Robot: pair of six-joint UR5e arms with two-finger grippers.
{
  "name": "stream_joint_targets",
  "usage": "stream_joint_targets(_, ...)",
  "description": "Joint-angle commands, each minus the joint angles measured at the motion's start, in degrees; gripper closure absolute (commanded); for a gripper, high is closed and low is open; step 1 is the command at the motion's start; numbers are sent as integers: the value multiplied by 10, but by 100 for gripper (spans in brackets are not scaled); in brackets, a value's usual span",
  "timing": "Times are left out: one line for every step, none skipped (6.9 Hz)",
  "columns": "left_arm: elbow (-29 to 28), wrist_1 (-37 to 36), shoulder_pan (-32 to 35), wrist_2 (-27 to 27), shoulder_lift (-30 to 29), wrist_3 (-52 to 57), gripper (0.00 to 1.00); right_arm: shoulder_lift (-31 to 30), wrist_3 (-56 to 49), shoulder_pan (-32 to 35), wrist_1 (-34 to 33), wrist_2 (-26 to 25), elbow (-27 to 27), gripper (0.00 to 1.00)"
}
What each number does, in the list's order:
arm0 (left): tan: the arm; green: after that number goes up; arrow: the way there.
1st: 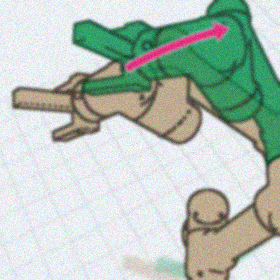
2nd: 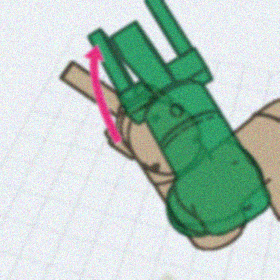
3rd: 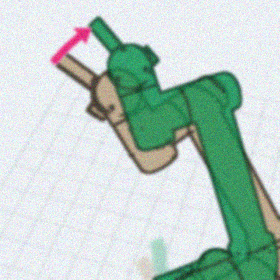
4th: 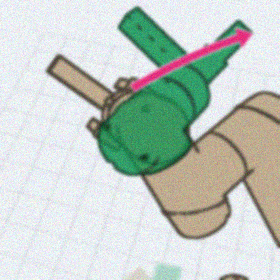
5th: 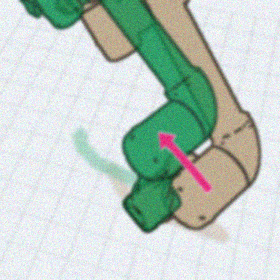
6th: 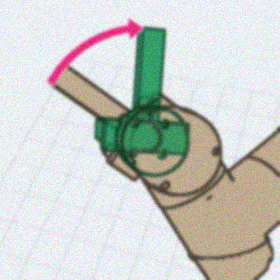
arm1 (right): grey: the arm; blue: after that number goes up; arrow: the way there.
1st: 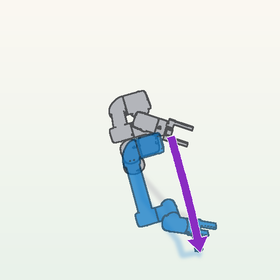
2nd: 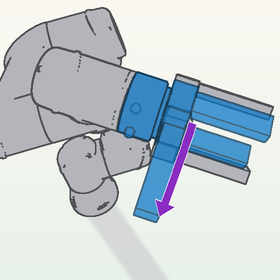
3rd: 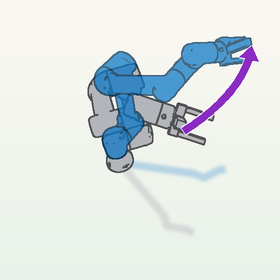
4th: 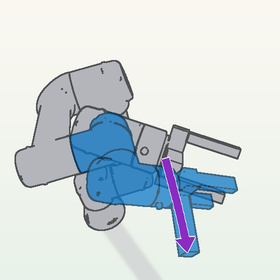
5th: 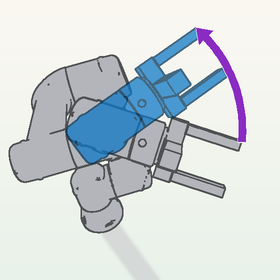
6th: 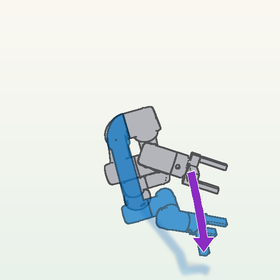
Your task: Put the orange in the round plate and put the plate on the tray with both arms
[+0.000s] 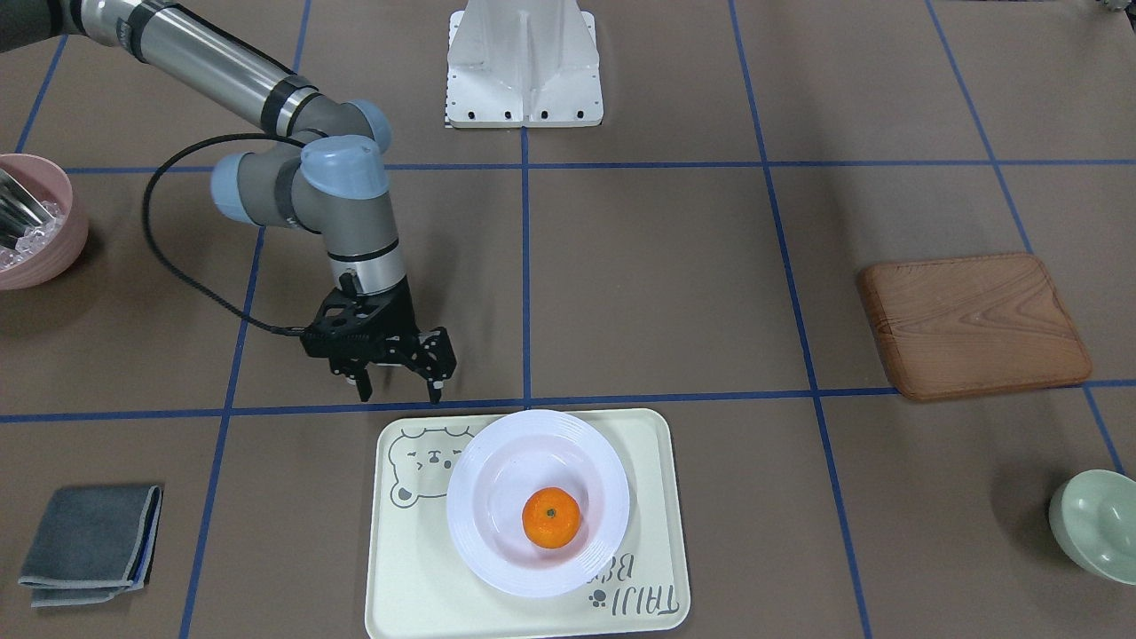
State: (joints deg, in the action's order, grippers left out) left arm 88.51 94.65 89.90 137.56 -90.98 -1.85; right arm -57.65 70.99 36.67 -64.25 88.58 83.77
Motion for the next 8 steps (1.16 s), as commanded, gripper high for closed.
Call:
stream_joint_targets(2,0,1,-2,1,1,2,-20,-238,100,-141,117,38,0)
stream_joint_targets(11,-2,3,-2,-1,6,2,-32,-333,156,-189,172,57,0)
stream_joint_targets(31,-14,3,-3,-1,7,2,-55,-415,221,-224,245,77,0)
stream_joint_targets(59,-57,2,-5,0,30,2,-72,-496,290,-250,298,82,0)
stream_joint_targets(70,-108,7,-6,-1,118,2,-73,-580,353,-293,347,72,0)
stream_joint_targets(82,-147,19,-6,-2,133,2,-84,-643,404,-344,375,80,0)
stream_joint_targets(83,-148,19,-6,-1,134,2,-131,-701,426,-345,375,85,0)
stream_joint_targets(83,-148,19,-6,-1,134,2,-174,-776,457,-344,377,84,0)
